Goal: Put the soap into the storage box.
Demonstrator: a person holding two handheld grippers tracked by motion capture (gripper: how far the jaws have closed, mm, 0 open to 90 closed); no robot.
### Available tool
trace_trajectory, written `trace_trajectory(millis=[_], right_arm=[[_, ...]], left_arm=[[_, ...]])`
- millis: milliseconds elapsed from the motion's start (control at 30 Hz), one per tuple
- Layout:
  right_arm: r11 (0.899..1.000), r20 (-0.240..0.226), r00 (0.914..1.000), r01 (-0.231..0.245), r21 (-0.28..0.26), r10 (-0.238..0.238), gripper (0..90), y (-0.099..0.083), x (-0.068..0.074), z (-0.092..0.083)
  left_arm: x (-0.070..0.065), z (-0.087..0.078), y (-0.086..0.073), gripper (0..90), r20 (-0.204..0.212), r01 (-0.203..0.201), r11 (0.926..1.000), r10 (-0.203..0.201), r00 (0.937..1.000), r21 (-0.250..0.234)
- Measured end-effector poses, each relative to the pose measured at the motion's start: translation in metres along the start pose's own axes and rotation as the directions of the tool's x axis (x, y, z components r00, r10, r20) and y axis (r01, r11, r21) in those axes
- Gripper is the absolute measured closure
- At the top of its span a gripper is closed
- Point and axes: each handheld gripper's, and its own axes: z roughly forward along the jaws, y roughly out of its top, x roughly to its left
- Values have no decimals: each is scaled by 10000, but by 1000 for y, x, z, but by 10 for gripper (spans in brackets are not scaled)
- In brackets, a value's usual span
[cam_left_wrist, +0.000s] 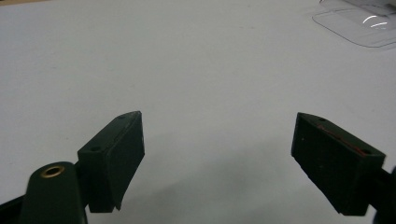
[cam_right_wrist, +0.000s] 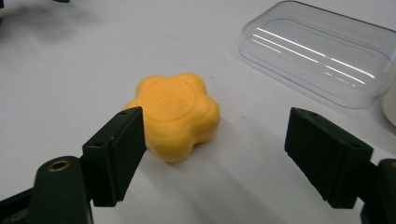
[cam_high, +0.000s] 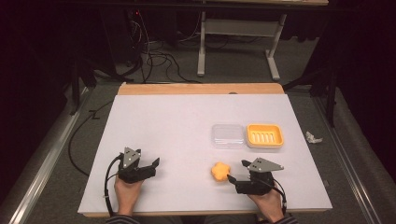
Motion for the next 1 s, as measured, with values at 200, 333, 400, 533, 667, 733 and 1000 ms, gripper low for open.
trace_trajectory(millis=[200,333,400,533,667,733,1000], right_arm=[[9986,-258,9988,434,301,-427,169,7,9,13],[9959,-378,9967,743,522,-723,147,10,14,21],[9940,-423,9955,871,661,-844,145,12,16,26],[9902,-450,9937,1064,907,-1027,141,14,19,33],[9861,-478,9927,1159,1193,-1109,141,15,21,40],[9847,-482,9926,1169,1290,-1115,144,15,22,43],[9794,-415,9914,1289,1554,-1239,230,14,21,51]], left_arm=[[0,0,0,178,-2,-27,10000,27,10000,-6],[0,0,0,177,8,-49,10000,49,10000,4],[0,0,0,177,16,-47,10000,47,10000,-9],[-1,0,0,177,23,-79,10000,79,10000,-10],[-1,0,0,176,31,-76,10000,76,10000,-18],[-1,0,0,176,30,-74,10000,74,10000,-21],[0,0,0,175,44,-66,10000,66,10000,-41]])
